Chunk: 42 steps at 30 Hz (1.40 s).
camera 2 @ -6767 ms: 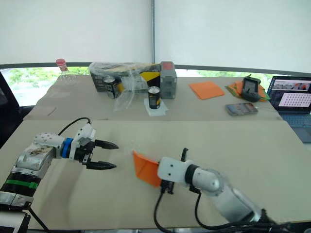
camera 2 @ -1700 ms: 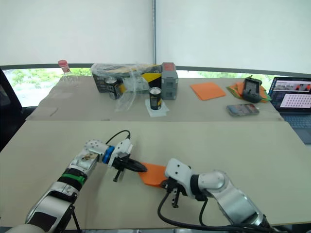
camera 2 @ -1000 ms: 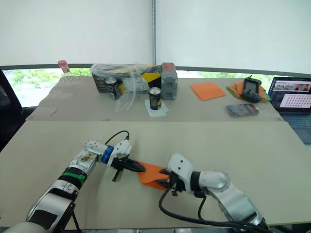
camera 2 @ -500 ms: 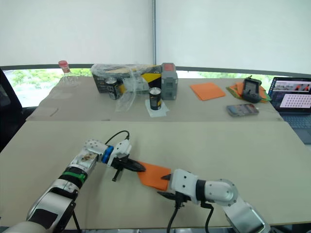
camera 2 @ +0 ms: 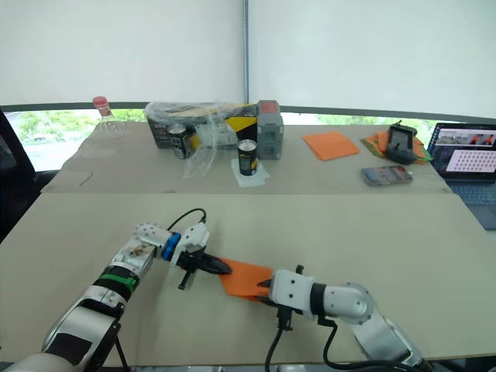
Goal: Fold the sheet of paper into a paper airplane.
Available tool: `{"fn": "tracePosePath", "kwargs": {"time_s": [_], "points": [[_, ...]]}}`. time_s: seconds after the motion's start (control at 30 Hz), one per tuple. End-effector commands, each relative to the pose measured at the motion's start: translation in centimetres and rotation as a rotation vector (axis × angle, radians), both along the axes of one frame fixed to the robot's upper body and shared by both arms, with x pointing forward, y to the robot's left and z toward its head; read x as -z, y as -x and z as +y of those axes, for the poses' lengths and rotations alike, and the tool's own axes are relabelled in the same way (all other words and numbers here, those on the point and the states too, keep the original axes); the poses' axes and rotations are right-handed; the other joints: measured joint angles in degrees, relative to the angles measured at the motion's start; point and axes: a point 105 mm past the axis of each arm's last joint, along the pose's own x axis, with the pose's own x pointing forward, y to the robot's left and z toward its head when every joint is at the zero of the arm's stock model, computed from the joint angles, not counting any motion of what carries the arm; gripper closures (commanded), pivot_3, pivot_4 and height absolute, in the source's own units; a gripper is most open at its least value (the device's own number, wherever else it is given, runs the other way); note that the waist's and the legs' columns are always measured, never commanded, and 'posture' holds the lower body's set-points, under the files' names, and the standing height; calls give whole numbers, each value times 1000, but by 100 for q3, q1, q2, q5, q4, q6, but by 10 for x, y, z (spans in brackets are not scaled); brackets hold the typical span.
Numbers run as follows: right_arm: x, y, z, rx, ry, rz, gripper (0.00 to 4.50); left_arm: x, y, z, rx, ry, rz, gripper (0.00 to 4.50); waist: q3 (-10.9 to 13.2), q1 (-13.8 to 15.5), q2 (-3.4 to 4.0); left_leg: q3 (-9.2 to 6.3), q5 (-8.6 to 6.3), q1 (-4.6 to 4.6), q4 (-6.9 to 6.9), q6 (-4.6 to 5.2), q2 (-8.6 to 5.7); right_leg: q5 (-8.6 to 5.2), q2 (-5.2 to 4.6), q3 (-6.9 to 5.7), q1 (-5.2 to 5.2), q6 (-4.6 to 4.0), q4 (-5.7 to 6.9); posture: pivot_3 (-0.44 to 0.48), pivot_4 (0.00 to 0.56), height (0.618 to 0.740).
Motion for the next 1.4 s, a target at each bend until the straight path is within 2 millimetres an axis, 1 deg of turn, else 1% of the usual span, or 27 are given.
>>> {"fn": "tracePosePath", "kwargs": {"time_s": [0.03,0.27,0.4,0.5,0.57,0.73,0.93,1.03,1.1,1.23,1.3,1.4], "points": [[-14,-3,0,13,-72,2,4423,2,1,1,10,-25,0,4500,0,-1,0,0,0,0,0,0,0,0,0,0,0,0,0,0,150,739],[-19,-14,-1,76,-172,162,4423,3,2,0,9,-21,2,4500,0,-2,0,0,0,0,0,0,1,0,0,1,0,0,2,0,150,739],[-14,-19,-4,104,-160,273,4423,3,2,-1,8,-19,2,4500,0,-2,0,-1,0,1,-1,0,2,0,0,0,-2,0,3,0,150,739],[-15,-26,-5,132,-174,358,4423,3,1,0,-8,-8,-2,4500,0,-2,0,0,0,1,0,0,2,0,0,1,-1,0,2,0,150,739],[-15,-29,-6,135,-162,382,4423,3,0,-1,-20,2,-1,4500,0,-3,0,-1,0,1,0,0,2,0,0,1,-2,0,2,0,150,739],[-17,-38,-6,140,-160,437,4423,9,11,0,-7,8,17,4500,-1,-5,2,0,0,0,0,0,2,0,-1,2,-4,0,3,0,150,739],[-23,-43,-6,89,-126,449,4423,12,18,-1,-5,10,26,4500,-1,-6,2,0,0,-1,-2,0,1,0,-2,4,-6,0,2,0,150,739],[-28,-39,-4,33,-106,468,4423,10,16,-2,-14,15,20,4500,-1,-1,2,0,0,-3,-3,0,2,0,-2,3,-8,0,2,0,150,739],[-29,-30,-3,-28,-68,461,4423,5,12,0,-28,21,11,4500,-1,4,2,-1,0,-4,-3,0,2,0,-2,2,-8,0,0,0,150,739],[-26,-17,1,-134,12,375,4423,-6,7,2,-46,45,9,4500,-1,-1,2,-1,-1,-7,-2,1,0,0,-4,1,-9,0,-3,0,150,739],[-23,-8,6,-213,32,298,4423,-23,1,2,-52,85,18,4500,-1,0,1,0,0,-6,-3,1,1,0,-4,0,-9,0,-2,0,150,739],[-17,-1,7,-275,59,240,4423,-41,-1,1,-42,116,30,4500,-1,-4,1,-1,0,-10,-1,1,0,0,-3,-3,-11,0,-2,0,150,739]]}}
